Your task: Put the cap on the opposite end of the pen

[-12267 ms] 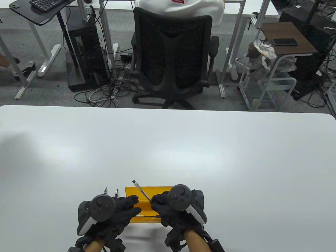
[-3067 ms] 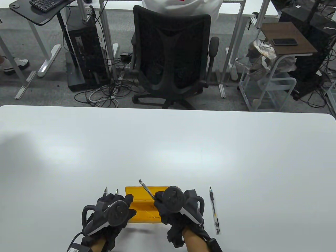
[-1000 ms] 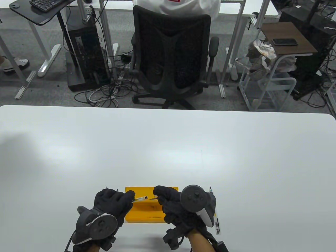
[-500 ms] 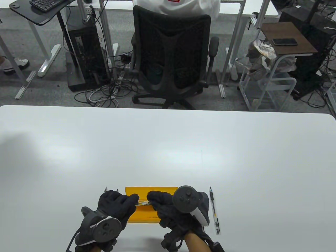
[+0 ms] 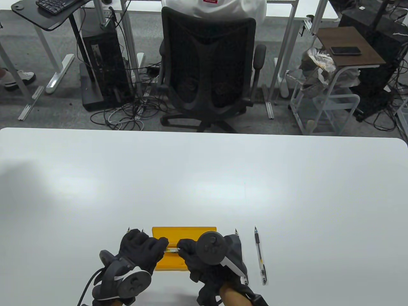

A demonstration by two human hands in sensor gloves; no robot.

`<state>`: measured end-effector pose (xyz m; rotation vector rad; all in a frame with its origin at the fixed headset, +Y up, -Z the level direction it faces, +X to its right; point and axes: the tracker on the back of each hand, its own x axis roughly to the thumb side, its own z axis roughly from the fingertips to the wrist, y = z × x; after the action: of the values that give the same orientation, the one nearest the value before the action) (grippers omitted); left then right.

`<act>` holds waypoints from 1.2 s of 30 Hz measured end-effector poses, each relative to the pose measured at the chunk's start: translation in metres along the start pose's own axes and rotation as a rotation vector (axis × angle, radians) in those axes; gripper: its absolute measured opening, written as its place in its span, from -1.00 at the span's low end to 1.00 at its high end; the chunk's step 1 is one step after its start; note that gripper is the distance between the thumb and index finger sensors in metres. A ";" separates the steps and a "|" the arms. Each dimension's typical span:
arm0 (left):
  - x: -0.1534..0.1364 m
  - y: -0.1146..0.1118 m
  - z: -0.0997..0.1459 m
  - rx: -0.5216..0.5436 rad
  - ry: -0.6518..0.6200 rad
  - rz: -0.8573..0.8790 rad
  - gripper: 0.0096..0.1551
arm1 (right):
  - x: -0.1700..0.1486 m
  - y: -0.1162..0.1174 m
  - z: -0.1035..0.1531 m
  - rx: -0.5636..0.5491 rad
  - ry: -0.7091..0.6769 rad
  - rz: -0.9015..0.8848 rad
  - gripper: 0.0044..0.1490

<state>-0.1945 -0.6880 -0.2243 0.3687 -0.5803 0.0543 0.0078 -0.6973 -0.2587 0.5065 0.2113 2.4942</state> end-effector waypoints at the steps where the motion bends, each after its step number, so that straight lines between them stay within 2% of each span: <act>1: -0.001 0.000 0.000 0.004 0.001 -0.006 -0.51 | 0.001 0.001 0.000 0.014 -0.001 0.009 -0.38; 6: 0.001 0.001 0.001 0.004 -0.038 -0.044 -0.51 | 0.005 0.004 0.000 0.033 -0.004 0.091 -0.39; 11: 0.000 -0.003 0.000 -0.004 -0.011 -0.002 -0.49 | 0.002 0.008 -0.002 0.052 0.002 0.096 -0.40; 12: -0.001 -0.003 0.000 0.004 -0.002 0.012 -0.47 | 0.002 0.008 -0.002 0.047 0.006 0.095 -0.40; 14: -0.004 0.000 0.002 0.058 0.039 0.083 -0.32 | 0.000 0.008 -0.003 0.022 0.045 0.120 -0.39; 17: -0.016 0.003 0.007 0.147 0.210 0.296 -0.24 | -0.005 0.003 -0.002 -0.048 0.074 0.085 -0.39; 19: -0.029 -0.003 0.011 0.141 0.400 0.605 -0.33 | -0.008 -0.002 -0.001 -0.086 0.058 -0.025 -0.39; 21: -0.036 -0.015 0.015 0.138 0.516 0.882 -0.37 | -0.009 -0.002 -0.001 -0.084 0.010 -0.100 -0.39; 22: -0.038 -0.021 0.017 0.122 0.548 1.030 -0.38 | -0.009 0.000 -0.001 -0.065 -0.007 -0.131 -0.39; 24: -0.039 -0.027 0.017 0.109 0.553 1.188 -0.34 | -0.006 0.003 -0.001 -0.038 -0.043 -0.144 -0.40; 25: -0.039 -0.029 0.016 0.092 0.512 1.219 -0.35 | -0.004 0.004 -0.001 -0.025 -0.047 -0.139 -0.40; 32: -0.031 -0.022 0.012 0.090 0.397 1.133 -0.44 | 0.001 0.011 -0.003 0.022 -0.072 -0.155 -0.40; 36: -0.032 -0.009 0.010 0.117 0.357 0.983 -0.46 | 0.001 0.009 -0.003 0.008 -0.027 -0.158 -0.37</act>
<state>-0.2252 -0.6986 -0.2373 0.1500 -0.3568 1.0805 0.0016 -0.7044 -0.2586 0.5061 0.2410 2.3325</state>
